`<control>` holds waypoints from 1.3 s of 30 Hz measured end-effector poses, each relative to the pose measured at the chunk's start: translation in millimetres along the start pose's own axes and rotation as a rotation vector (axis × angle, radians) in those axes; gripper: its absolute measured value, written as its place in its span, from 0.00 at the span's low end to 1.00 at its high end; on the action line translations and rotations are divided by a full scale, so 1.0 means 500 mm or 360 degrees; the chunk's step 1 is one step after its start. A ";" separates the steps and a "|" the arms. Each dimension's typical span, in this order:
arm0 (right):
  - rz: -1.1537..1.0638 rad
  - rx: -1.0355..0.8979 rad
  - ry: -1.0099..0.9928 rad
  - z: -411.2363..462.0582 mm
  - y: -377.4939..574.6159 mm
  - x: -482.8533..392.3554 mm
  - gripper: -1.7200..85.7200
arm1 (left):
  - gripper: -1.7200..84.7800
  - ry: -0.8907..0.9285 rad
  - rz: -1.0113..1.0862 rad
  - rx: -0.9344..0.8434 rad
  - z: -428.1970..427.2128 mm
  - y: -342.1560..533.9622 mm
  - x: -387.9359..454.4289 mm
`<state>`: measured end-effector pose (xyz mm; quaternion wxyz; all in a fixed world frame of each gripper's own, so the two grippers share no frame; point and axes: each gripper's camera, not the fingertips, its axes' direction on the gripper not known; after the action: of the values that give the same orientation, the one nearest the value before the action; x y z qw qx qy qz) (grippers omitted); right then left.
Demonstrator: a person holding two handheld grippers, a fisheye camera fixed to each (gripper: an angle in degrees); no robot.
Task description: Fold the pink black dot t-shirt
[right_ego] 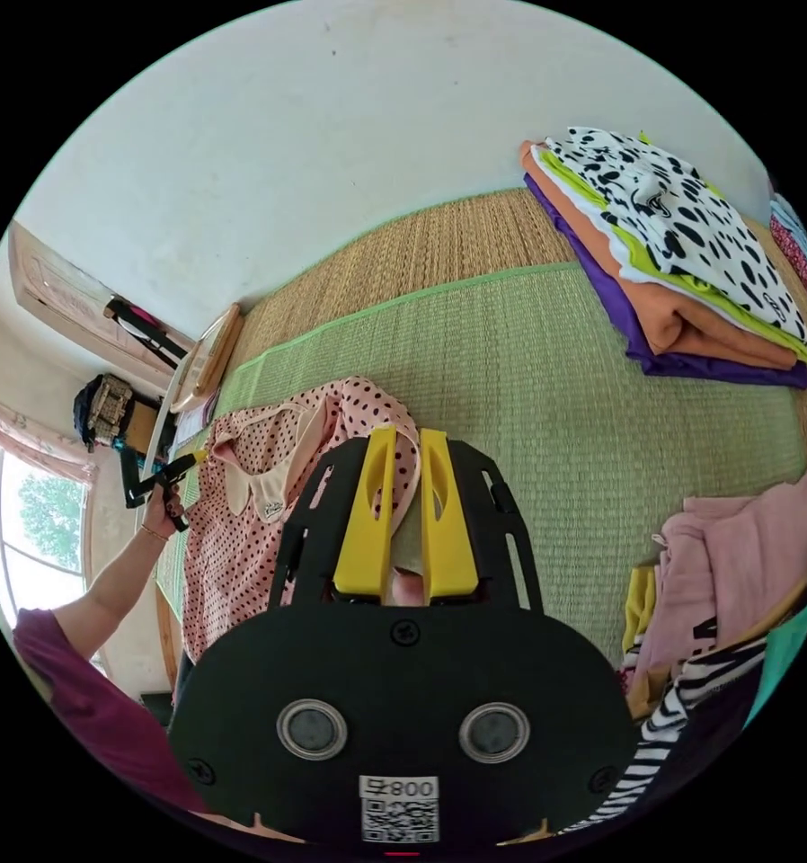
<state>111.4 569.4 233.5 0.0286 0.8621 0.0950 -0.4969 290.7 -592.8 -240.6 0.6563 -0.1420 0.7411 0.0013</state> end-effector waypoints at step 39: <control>-0.0302 -0.0212 0.0090 0.236 -0.123 -0.122 0.02 | 0.03 -0.0140 -0.0068 0.0002 0.131 -0.119 0.047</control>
<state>-30.7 604.2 229.5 0.0358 0.8591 0.2096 -0.4656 364.7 -642.6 -261.4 0.6882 -0.1572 0.7083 -0.0070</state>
